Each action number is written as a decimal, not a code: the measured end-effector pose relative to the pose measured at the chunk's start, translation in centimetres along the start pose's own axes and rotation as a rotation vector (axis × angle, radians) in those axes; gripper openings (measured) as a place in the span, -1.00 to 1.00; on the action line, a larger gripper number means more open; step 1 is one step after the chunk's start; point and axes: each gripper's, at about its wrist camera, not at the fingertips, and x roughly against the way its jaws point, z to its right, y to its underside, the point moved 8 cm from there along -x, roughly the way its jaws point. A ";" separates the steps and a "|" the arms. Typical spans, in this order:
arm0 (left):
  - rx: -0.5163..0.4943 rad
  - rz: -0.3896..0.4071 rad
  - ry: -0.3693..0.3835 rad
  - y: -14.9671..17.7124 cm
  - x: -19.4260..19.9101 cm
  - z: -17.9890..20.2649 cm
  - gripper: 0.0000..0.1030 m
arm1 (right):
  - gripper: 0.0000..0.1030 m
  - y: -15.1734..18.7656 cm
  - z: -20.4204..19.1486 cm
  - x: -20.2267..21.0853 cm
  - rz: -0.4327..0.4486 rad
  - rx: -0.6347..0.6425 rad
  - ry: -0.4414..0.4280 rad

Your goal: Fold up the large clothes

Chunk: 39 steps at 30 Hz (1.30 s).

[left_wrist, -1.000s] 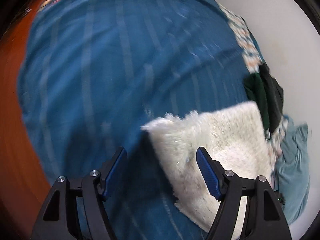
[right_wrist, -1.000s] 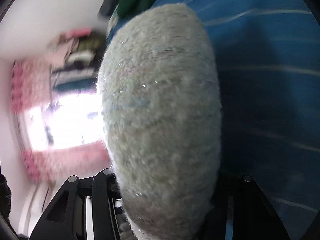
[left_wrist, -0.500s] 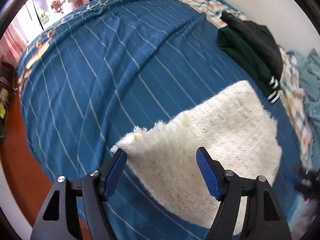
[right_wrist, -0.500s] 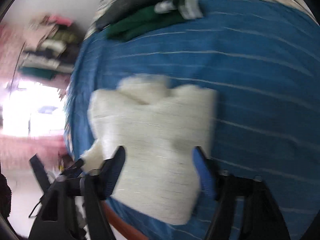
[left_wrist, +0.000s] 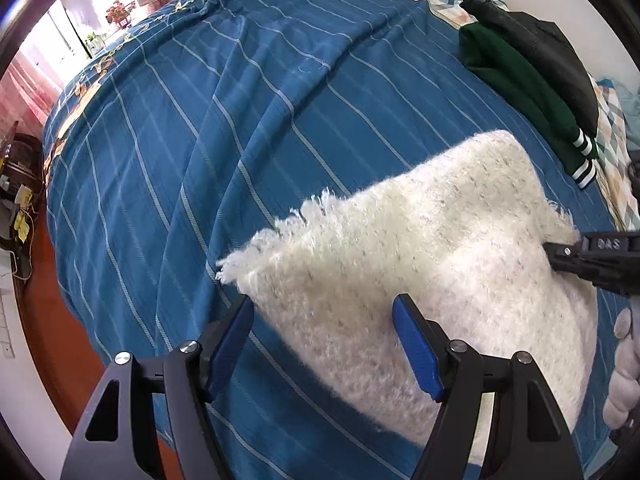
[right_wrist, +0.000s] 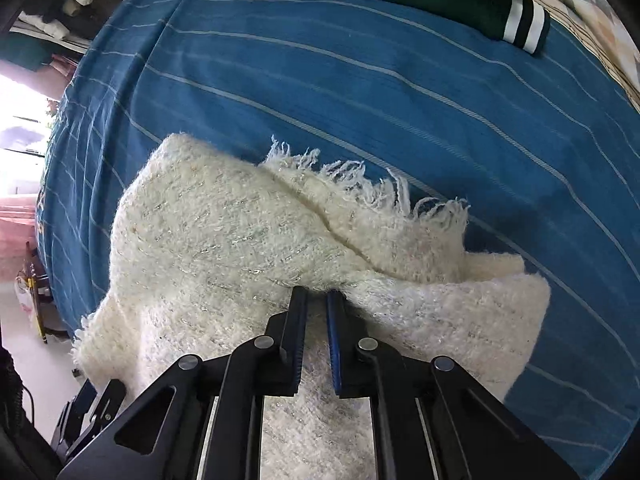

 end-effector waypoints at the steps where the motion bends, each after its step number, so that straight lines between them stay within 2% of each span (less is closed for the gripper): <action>1: 0.014 -0.002 0.010 -0.1 0.1 0.0 0.35 | -0.75 0.3 0.1 0.9 0.005 -0.011 -0.047; 4: 0.045 -0.011 0.034 0.0 0.3 -0.1 0.35 | -0.61 1.7 1.4 3.9 0.061 -0.040 -0.167; 6: 0.062 -0.022 0.043 0.2 0.3 -0.5 0.35 | -0.10 3.6 3.2 5.9 0.101 -0.062 -0.209; 7: 0.070 -0.025 0.049 0.5 0.4 -0.6 0.35 | 0.34 4.8 4.3 6.7 0.116 -0.082 -0.223; 8: 0.079 -0.031 0.055 0.7 0.4 -0.8 0.35 | 0.56 5.7 5.2 7.0 0.128 -0.103 -0.235; 11: 0.126 -0.065 0.109 1.3 -0.3 -1.2 0.35 | 0.59 8.9 8.5 5.9 0.121 -0.176 -0.224; 13: 0.171 -0.105 0.153 1.9 -1.2 -1.5 0.35 | 0.59 10.8 10.4 4.0 0.090 -0.229 -0.281; 15: 0.241 -0.131 0.224 2.2 -2.4 -1.8 0.35 | 0.59 11.8 11.0 1.9 0.077 -0.288 -0.406; 16: 0.279 -0.143 0.273 2.1 -3.1 -1.8 0.35 | 0.59 11.9 11.0 0.9 0.073 -0.332 -0.520; 19: 0.351 -0.145 0.376 1.4 -4.5 -1.4 0.35 | 0.59 10.8 9.5 -2.3 0.067 -0.367 -0.695; 21: 0.373 -0.118 0.425 0.5 -5.1 -1.1 0.34 | 0.64 9.6 7.8 -4.2 0.062 -0.363 -0.795; 22: 0.364 -0.097 0.433 0.0 -5.3 -0.9 0.18 | 0.65 8.9 7.0 -4.9 0.058 -0.354 -0.852; 23: 0.347 -0.080 0.439 -0.3 -5.2 -0.7 -0.14 | 0.65 8.6 6.5 -5.2 0.059 -0.352 -0.873; 25: 0.308 -0.064 0.444 -1.2 -5.0 -0.3 -0.39 | 0.63 7.6 5.5 -5.4 0.078 -0.345 -0.900; 26: 0.294 -0.056 0.451 -1.7 -4.7 -0.2 -0.51 | 0.53 7.4 5.2 -5.2 0.085 -0.342 -0.897; 29: 0.275 -0.056 0.469 -3.2 -3.8 -0.4 -0.60 | 0.18 6.8 4.1 -3.2 0.135 -0.350 -0.903; 35: 0.193 -0.029 0.532 -8.5 1.1 -0.5 -0.64 | 0.11 4.5 -0.3 3.4 0.210 -0.355 -0.962; 39: 0.141 -0.004 0.587 -14.0 5.0 0.2 -0.65 | 0.10 1.0 -3.3 8.3 0.277 -0.352 -0.971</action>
